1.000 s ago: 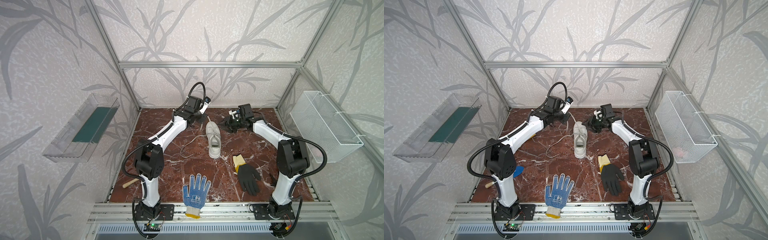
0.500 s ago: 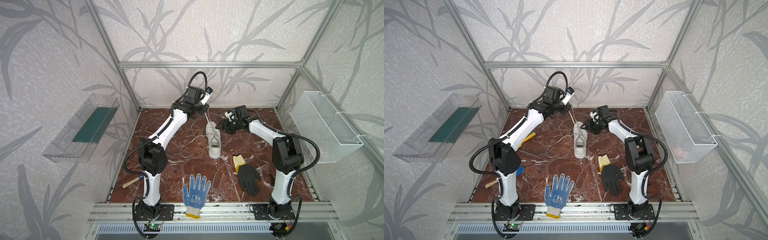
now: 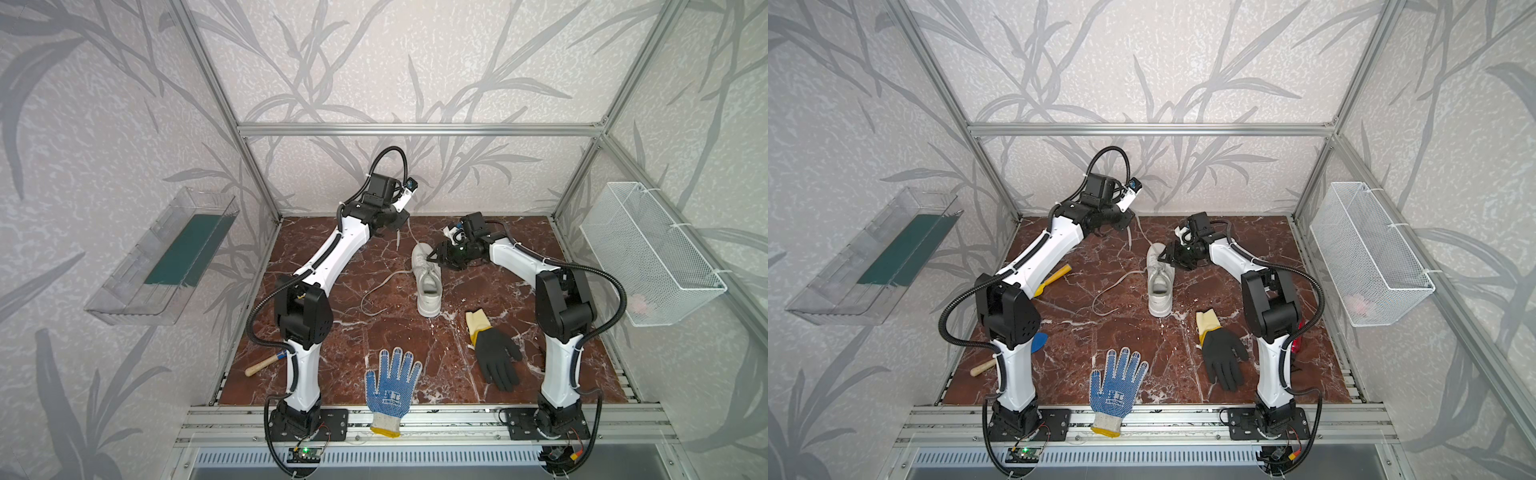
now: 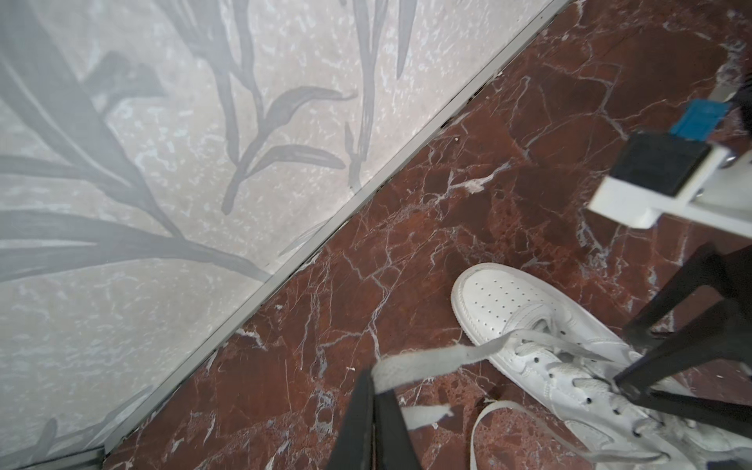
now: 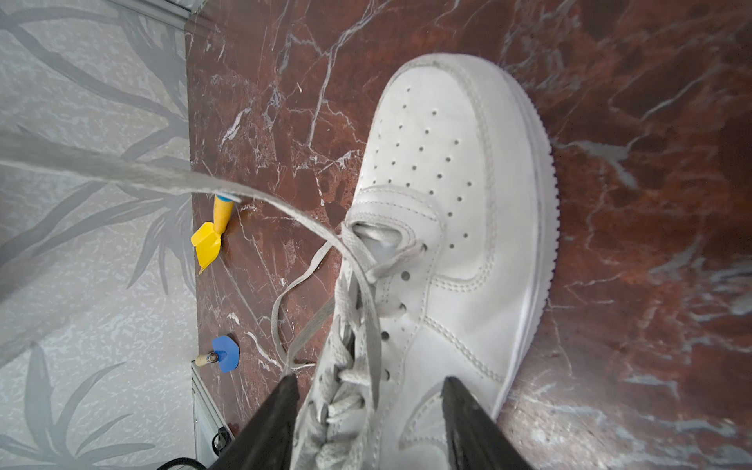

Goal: Tie the shoes

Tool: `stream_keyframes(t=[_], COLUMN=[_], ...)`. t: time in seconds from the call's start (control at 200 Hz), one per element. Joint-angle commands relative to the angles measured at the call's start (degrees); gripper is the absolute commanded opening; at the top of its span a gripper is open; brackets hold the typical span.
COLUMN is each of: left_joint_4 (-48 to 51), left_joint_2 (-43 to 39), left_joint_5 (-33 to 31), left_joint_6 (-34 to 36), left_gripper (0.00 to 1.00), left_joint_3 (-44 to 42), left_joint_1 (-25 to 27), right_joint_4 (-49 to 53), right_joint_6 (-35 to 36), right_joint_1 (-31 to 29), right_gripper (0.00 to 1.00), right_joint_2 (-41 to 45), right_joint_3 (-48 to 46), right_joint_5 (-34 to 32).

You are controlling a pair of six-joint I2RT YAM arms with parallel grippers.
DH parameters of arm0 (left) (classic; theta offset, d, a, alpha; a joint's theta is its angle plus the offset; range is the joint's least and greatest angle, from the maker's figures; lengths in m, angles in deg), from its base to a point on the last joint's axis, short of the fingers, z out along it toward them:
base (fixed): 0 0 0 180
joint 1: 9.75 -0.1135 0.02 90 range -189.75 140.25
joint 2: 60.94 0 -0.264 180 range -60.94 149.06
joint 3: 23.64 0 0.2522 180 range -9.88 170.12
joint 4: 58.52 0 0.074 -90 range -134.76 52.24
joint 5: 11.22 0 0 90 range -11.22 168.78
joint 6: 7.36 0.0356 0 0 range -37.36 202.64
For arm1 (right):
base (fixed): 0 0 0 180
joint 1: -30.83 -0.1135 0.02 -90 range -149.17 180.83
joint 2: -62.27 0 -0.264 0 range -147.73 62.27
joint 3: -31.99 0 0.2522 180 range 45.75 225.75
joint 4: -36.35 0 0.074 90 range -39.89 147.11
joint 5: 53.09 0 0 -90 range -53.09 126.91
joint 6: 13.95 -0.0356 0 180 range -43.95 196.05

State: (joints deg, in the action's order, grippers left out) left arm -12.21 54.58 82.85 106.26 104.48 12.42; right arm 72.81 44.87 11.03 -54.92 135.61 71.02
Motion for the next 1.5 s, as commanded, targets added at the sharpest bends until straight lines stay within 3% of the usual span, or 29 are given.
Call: stream_keyframes(t=[0.0, 0.29, 0.465, 0.655, 0.965, 1.1, 1.495], left_joint_4=[1.10, -2.02, 0.28, 2.00, 5.46, 6.99, 12.73], left_joint_2=[2.01, 5.97, 7.91, 6.57, 4.81, 4.71, 4.47], left_joint_5=[0.01, -0.82, -0.75, -3.33, -6.09, -4.04, 11.09], left_joint_6=[1.73, 1.13, 1.17, -1.38, -1.44, -0.08, 1.56], left_gripper=[0.09, 0.15, 0.56, 0.69, 0.72, 0.72, 0.72], left_joint_3=[-1.97, -6.12, -4.50, -5.47, -8.11, -7.78, -4.72], left_joint_1=[-1.32, -4.69, -5.89, -7.20, -10.54, -12.18, -18.53], right_joint_4=[1.89, 3.96, 5.33, 5.66, 5.78, 5.67, 6.48], right_joint_6=[1.03, 1.65, 2.43, 2.66, 3.58, 3.58, 4.37], right_joint_1=[0.19, 1.20, 1.75, 2.46, 3.83, 4.14, 5.00], right_gripper=[0.58, 0.58, 0.58, 0.58, 0.58, 0.58, 0.58], right_joint_2=[2.43, 4.57, 5.64, 7.01, 8.46, 9.13, 9.56], right_joint_3=[-0.28, -1.10, -1.18, -2.28, -4.01, -4.70, -4.44], right_joint_5=[-0.73, -0.80, -0.56, -0.36, 0.94, 1.31, 2.65])
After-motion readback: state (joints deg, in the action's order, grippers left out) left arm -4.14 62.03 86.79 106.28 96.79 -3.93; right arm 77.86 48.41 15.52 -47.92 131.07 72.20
